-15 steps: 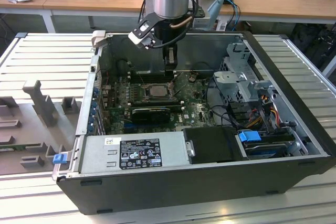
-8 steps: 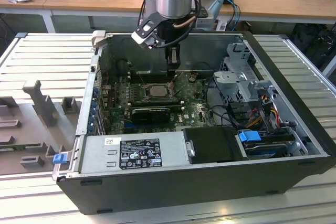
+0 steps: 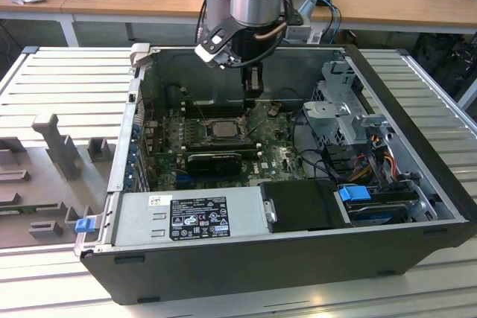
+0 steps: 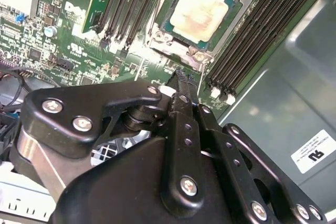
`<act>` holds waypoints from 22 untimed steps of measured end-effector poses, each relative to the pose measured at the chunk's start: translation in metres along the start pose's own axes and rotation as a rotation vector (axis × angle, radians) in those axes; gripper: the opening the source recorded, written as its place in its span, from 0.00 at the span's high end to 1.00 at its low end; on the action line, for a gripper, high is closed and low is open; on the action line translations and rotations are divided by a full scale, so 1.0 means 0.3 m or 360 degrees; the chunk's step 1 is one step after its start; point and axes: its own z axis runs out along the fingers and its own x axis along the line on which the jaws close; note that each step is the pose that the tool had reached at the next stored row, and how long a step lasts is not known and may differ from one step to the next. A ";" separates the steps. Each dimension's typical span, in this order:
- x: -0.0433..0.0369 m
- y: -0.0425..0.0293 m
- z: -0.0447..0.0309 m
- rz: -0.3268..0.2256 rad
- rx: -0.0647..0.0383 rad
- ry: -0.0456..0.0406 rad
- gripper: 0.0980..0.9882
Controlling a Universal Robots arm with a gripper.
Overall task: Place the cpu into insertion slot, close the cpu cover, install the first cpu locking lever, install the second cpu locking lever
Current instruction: 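Close the cpu cover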
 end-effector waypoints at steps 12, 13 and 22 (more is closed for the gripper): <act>0.002 0.043 0.002 0.0000 0.0007 0.0000 0.99; 0.002 0.050 0.003 0.0000 0.0008 0.0000 0.99; 0.004 0.103 0.007 0.0000 0.0019 -0.0001 0.99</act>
